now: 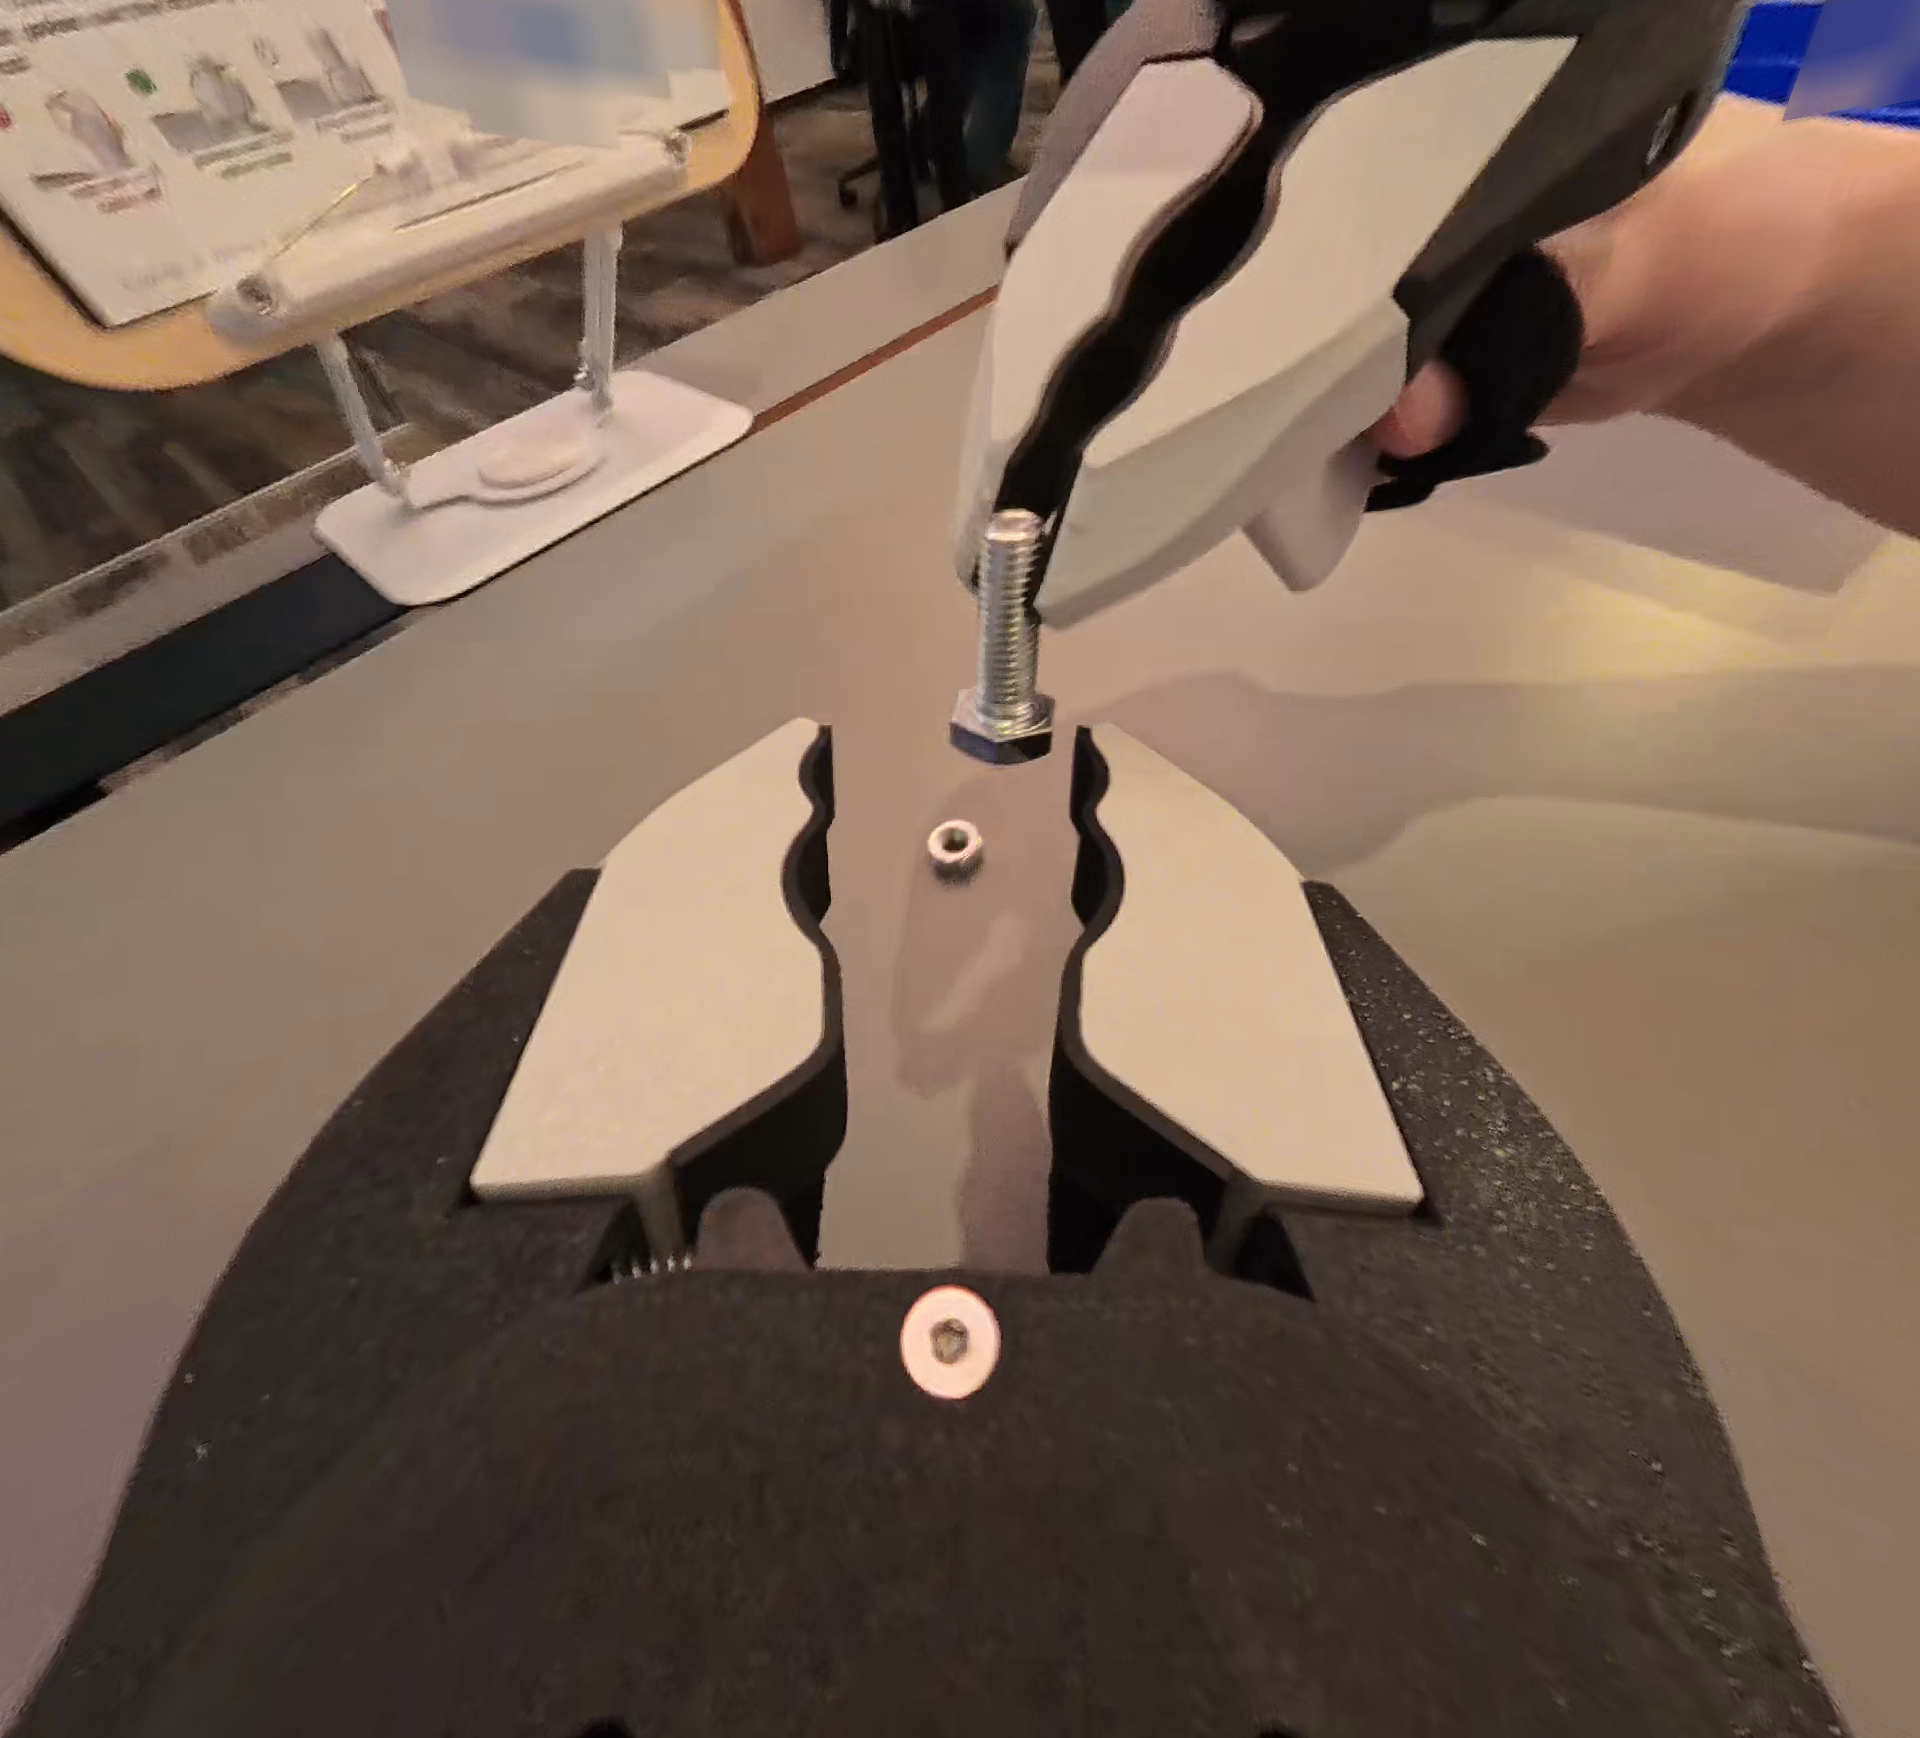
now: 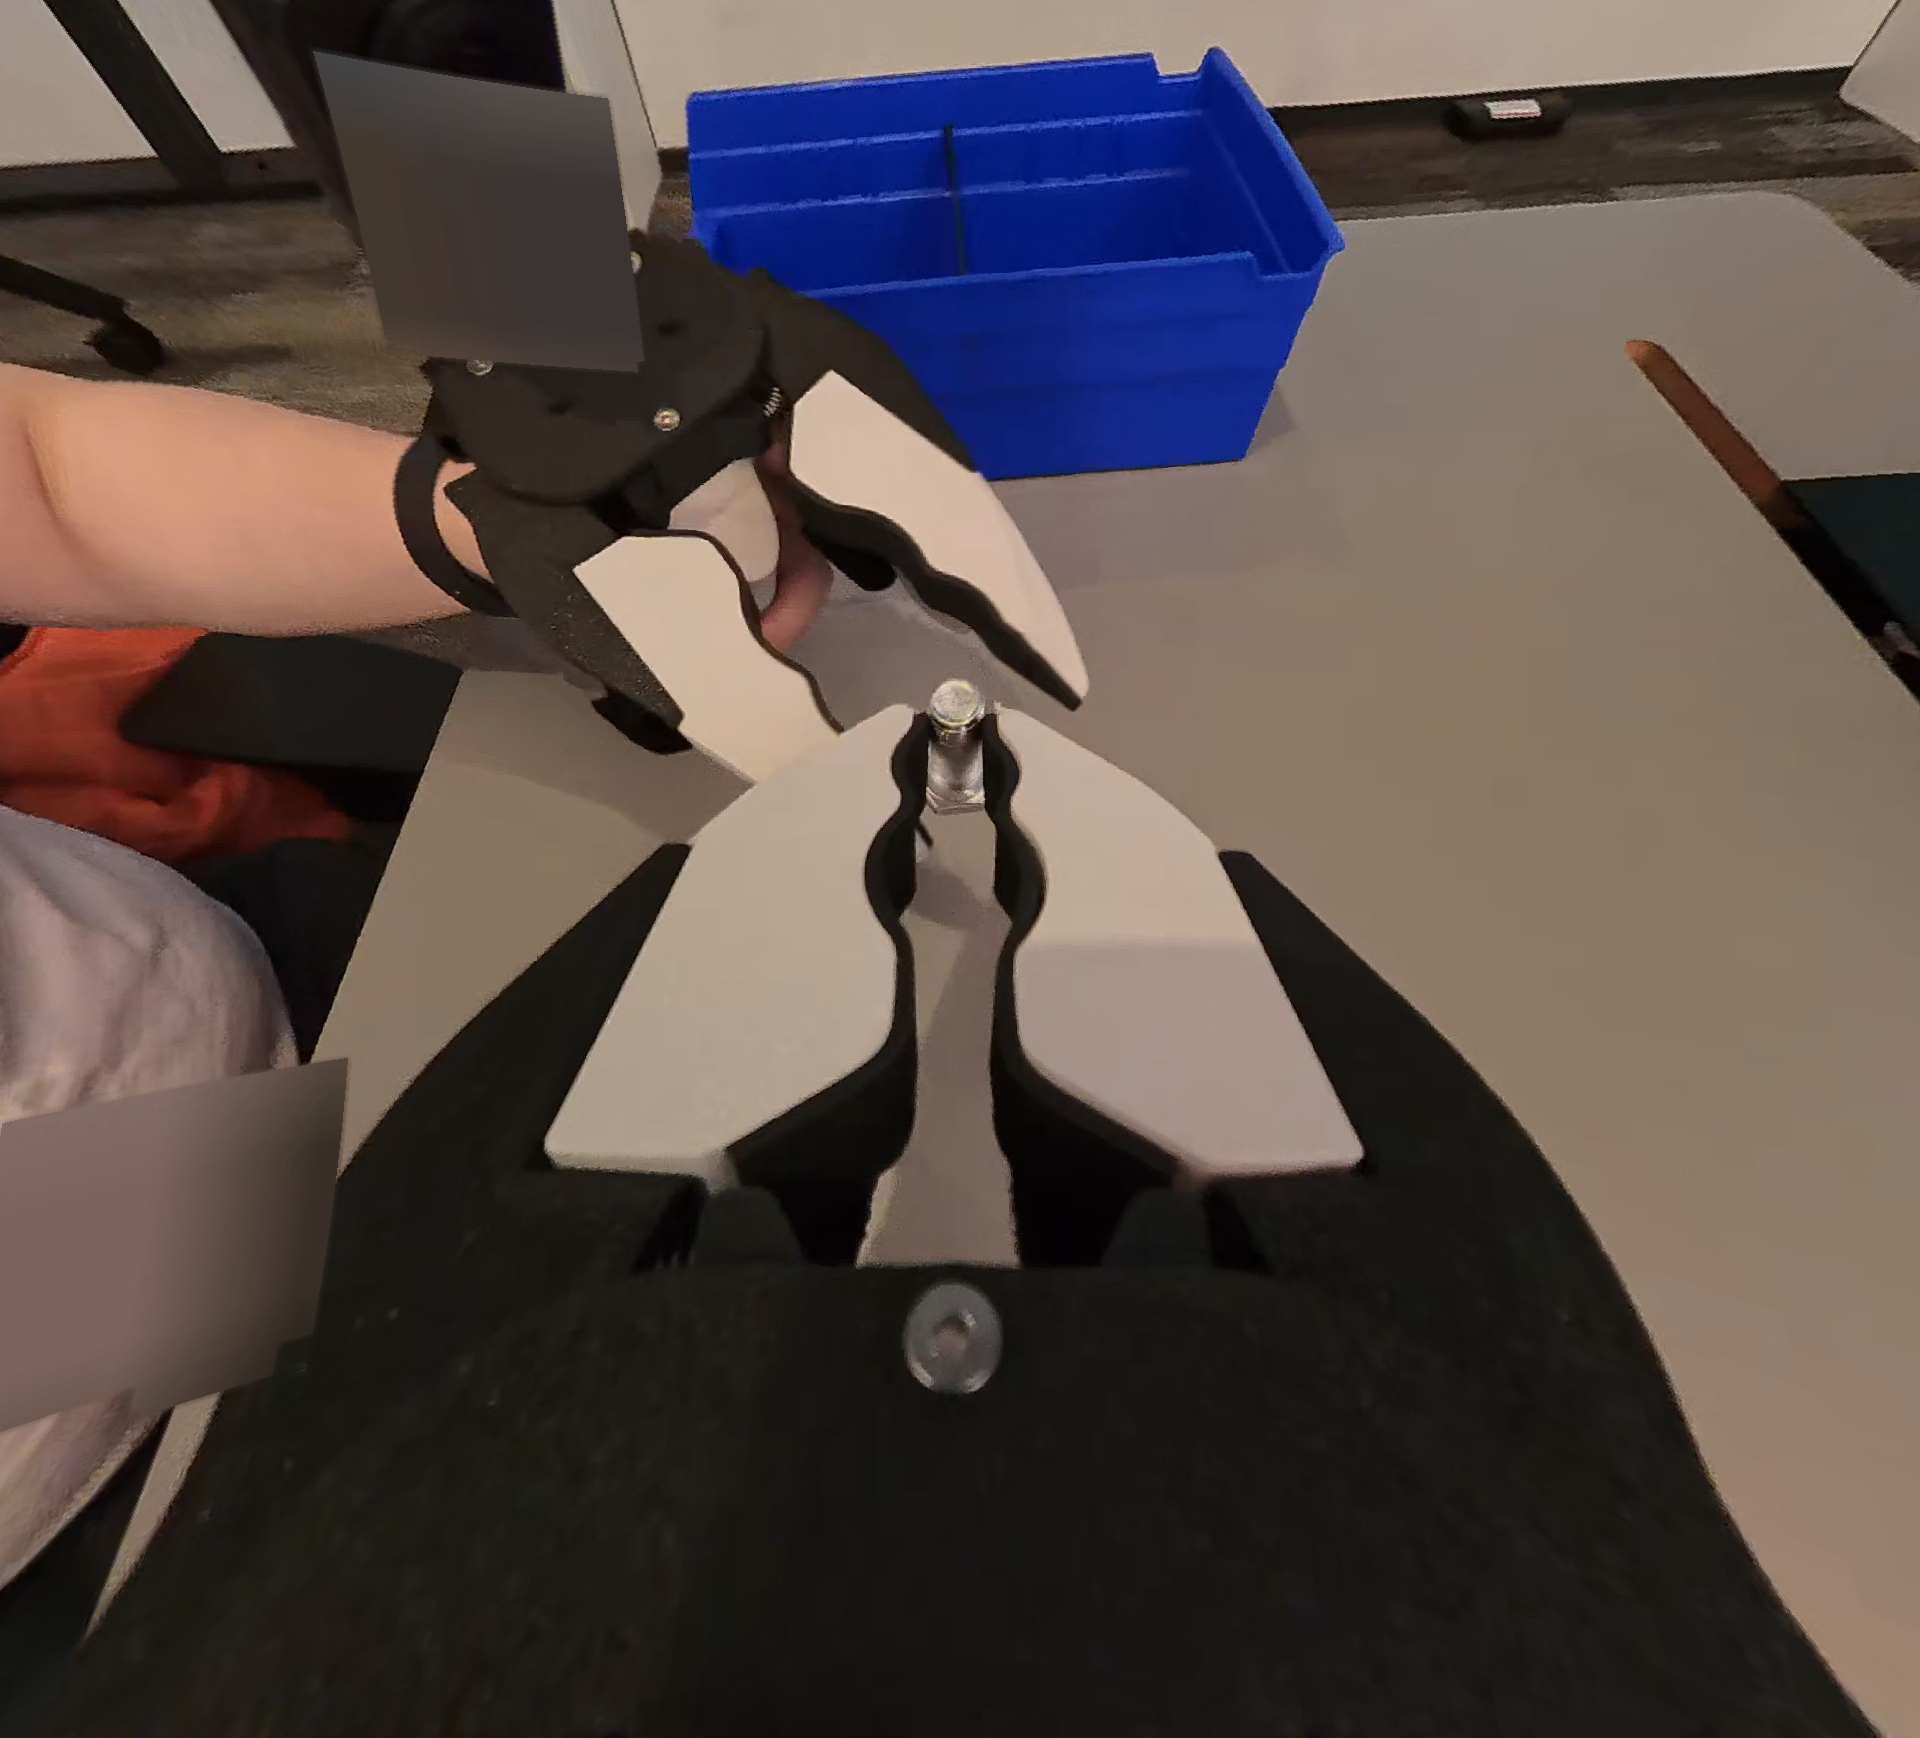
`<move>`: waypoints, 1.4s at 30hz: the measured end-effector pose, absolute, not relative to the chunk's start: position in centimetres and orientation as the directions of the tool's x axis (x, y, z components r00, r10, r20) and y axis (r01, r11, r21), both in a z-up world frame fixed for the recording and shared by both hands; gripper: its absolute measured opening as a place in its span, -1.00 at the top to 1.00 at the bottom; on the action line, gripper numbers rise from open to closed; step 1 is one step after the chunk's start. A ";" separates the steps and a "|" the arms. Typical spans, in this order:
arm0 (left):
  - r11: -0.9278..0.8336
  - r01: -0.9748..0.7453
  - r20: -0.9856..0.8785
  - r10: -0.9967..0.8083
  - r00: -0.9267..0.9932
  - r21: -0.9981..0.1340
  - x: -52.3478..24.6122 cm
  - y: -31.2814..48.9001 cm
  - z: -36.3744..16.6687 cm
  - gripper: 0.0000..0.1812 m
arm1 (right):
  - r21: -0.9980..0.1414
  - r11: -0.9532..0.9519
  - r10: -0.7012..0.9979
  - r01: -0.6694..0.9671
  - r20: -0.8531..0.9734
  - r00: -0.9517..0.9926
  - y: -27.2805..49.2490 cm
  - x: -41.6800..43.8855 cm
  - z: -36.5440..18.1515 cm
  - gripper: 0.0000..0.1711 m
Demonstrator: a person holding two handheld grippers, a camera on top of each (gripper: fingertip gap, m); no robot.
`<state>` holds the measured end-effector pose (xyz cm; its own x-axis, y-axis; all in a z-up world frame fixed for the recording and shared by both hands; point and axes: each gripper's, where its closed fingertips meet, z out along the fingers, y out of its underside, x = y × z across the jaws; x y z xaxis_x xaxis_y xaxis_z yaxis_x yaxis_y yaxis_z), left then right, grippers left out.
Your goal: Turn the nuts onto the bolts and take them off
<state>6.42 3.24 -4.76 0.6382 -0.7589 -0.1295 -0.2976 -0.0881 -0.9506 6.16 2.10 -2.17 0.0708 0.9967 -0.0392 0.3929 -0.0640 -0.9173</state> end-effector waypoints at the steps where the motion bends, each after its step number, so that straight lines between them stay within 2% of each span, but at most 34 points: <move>1: -0.085 -0.299 -0.126 -0.773 0.621 -0.950 7.0 3.0 -4.7 0.52 | -0.917 -0.057 0.996 0.394 -0.028 0.079 2.0 6.4 -2.0 0.89; 7: -0.051 -0.298 -0.143 -0.792 0.593 -0.953 8.5 2.5 -4.5 0.57 | -0.909 -0.014 0.995 0.416 0.030 0.097 1.5 7.0 -1.9 0.89; 15: -0.031 -0.299 -0.163 -0.783 0.600 -0.954 8.6 2.3 -4.3 0.62 | -0.913 -0.004 0.997 0.407 0.028 0.072 0.6 6.4 -1.4 0.89; 20: -0.024 -0.281 -0.156 -0.787 0.598 -0.959 8.5 2.1 -4.0 0.73 | -0.910 0.010 0.997 0.414 0.042 0.069 0.3 6.4 -1.3 0.89; 36: -0.023 -0.263 -0.137 -0.809 0.572 -0.965 9.5 1.6 -3.9 0.82 | -0.918 0.007 0.998 0.396 0.034 0.060 -0.2 6.8 -0.8 0.89; 37: -0.021 -0.254 -0.133 -0.808 0.574 -0.967 9.4 1.6 -3.8 0.82 | -0.927 0.004 0.998 0.375 0.030 0.063 -0.2 6.9 -0.4 0.87; 39: -0.031 -0.255 -0.128 -0.801 0.584 -0.966 8.7 1.4 -3.8 0.82 | -0.950 0.007 0.995 0.313 0.037 0.091 0.1 7.6 1.1 0.61; 42: -0.054 -0.248 -0.117 -0.773 0.623 -0.967 6.1 0.8 -3.8 0.82 | -0.949 0.036 0.989 0.313 0.079 0.125 1.3 10.0 0.8 0.64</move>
